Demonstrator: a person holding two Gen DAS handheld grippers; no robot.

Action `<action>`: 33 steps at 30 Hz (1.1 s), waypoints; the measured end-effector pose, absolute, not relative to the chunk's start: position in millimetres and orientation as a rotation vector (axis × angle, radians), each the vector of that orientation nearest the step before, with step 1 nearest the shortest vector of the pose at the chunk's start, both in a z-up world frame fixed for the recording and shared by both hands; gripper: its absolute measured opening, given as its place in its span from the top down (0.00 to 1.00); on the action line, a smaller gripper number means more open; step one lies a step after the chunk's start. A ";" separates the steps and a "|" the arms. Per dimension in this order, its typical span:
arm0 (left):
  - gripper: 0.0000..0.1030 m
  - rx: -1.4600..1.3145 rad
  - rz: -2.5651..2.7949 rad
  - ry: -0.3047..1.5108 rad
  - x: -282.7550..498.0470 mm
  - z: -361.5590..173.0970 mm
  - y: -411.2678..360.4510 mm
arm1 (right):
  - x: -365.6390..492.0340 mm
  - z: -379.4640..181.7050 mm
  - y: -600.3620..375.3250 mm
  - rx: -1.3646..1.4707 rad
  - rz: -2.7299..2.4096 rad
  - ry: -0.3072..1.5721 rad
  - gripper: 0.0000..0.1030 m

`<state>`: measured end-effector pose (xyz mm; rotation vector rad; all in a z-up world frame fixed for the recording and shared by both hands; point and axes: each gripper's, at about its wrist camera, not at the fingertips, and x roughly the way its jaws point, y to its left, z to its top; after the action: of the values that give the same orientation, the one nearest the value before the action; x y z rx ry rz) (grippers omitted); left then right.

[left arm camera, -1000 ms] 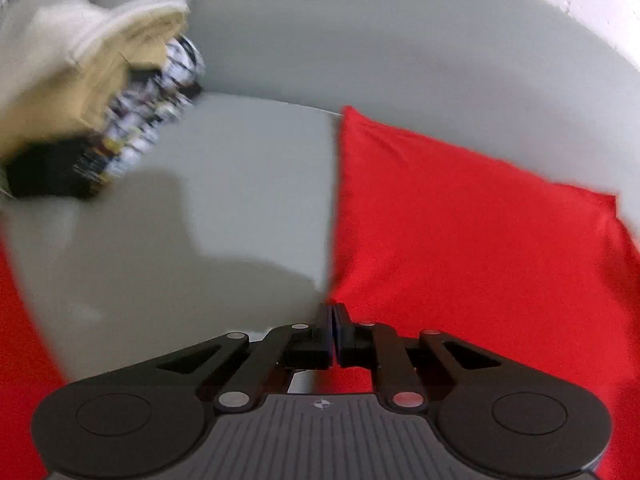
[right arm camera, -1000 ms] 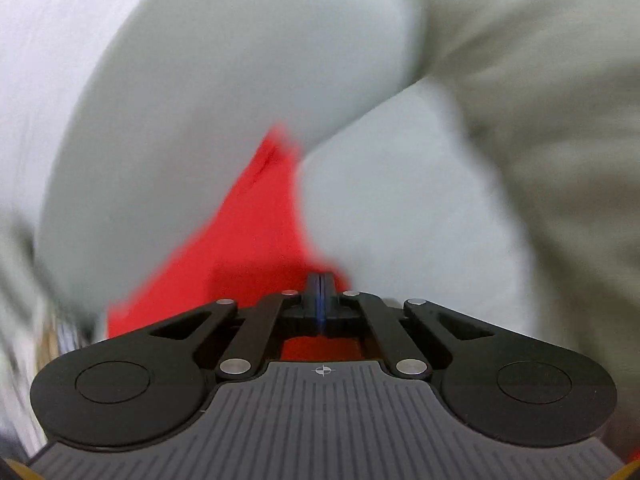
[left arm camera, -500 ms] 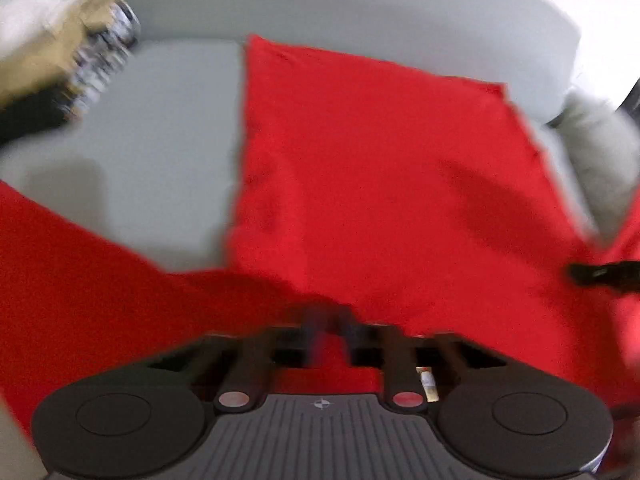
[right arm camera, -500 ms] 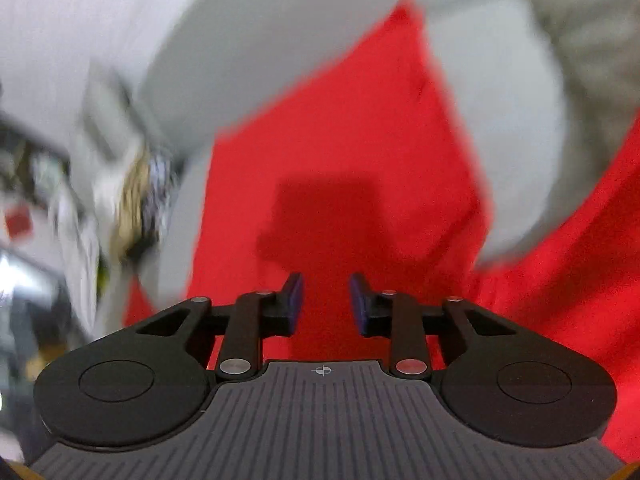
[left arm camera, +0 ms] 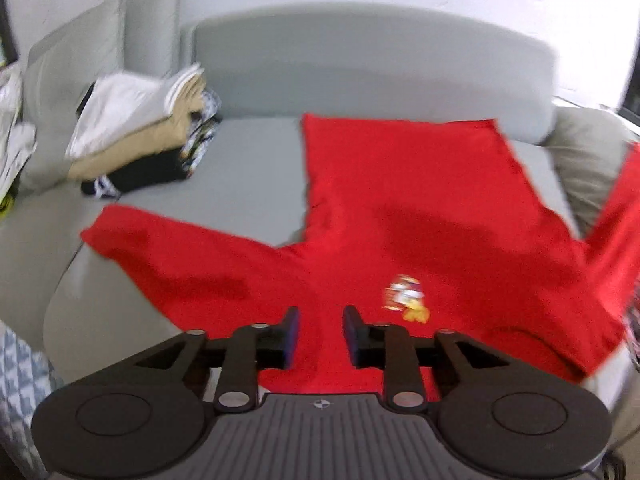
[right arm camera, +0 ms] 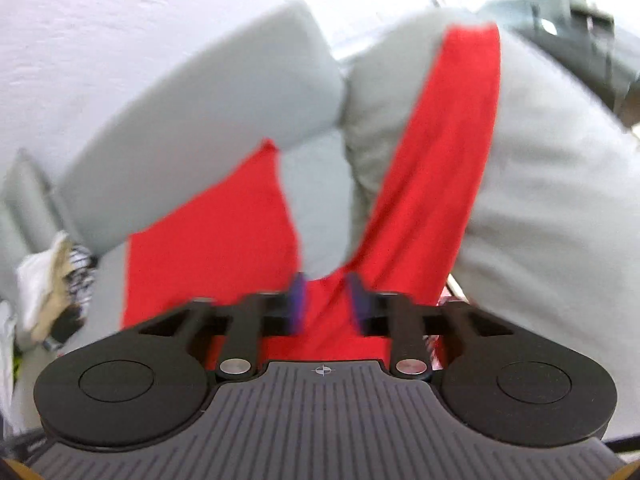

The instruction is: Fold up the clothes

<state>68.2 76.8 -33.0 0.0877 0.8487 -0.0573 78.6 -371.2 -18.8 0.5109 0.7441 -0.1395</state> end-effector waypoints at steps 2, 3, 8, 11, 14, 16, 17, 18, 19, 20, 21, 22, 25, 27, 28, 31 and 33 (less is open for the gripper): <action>0.66 0.095 -0.087 0.850 63.6 -40.3 57.6 | 68.9 -18.2 -346.6 0.491 -0.094 0.752 0.48; 0.66 0.098 -0.102 0.852 61.8 -44.5 48.0 | 66.1 -20.8 -331.8 0.480 -0.068 0.763 0.48; 0.63 0.159 -0.165 0.862 73.1 -86.2 4.4 | 72.7 -73.4 -277.0 0.376 -0.015 0.957 0.48; 0.63 0.236 -0.154 0.868 76.4 -106.0 -15.1 | 61.5 -93.5 -241.3 0.244 -0.002 0.978 0.49; 0.66 0.168 -0.198 0.996 75.5 -127.2 -17.8 | 54.5 -110.6 -208.2 0.089 -0.005 1.007 0.47; 0.66 0.191 -0.186 0.961 64.4 -127.2 -20.4 | 49.2 -123.4 -192.8 -0.007 0.003 1.016 0.46; 0.67 0.213 -0.188 0.964 60.2 -125.0 -22.4 | 45.5 -124.9 -189.4 -0.042 0.009 1.010 0.46; 0.67 0.215 -0.186 0.978 59.2 -122.6 -21.5 | 43.7 -123.9 -189.8 -0.041 0.011 1.025 0.46; 0.67 0.217 -0.183 0.992 58.2 -120.2 -20.6 | 42.7 -122.5 -191.7 -0.028 0.012 1.046 0.46; 0.67 0.218 -0.180 1.006 57.0 -117.7 -19.6 | 42.8 -120.4 -196.0 0.004 0.010 1.077 0.47; 0.67 0.222 -0.176 1.022 54.2 -114.7 -18.4 | 41.9 -118.5 -200.7 0.039 0.008 1.111 0.47; 0.66 0.241 -0.170 1.035 50.8 -112.1 -20.2 | 39.3 -117.2 -205.3 0.070 0.007 1.148 0.47; 0.59 0.347 -0.155 0.984 29.3 -99.3 -28.2 | 24.9 -111.9 -212.3 0.122 0.018 1.215 0.48; 0.53 0.328 -0.170 0.937 18.5 -84.0 -24.8 | 5.3 -100.2 -215.3 0.168 0.056 1.176 0.44; 0.53 0.308 -0.177 0.923 13.9 -76.4 -22.1 | -2.7 -93.3 -217.4 0.193 0.074 1.141 0.42; 0.51 0.263 -0.200 0.861 8.8 -50.8 -16.6 | -20.5 -65.8 -241.4 0.309 0.081 1.032 0.32; 0.48 0.232 -0.220 0.827 8.0 -34.6 -13.5 | -27.6 -45.6 -266.5 0.412 0.050 0.962 0.32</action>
<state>8.0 -13.5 -34.6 0.2316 0.8271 -0.2197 -27.6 -266.5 -45.6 0.4120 0.9621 0.0503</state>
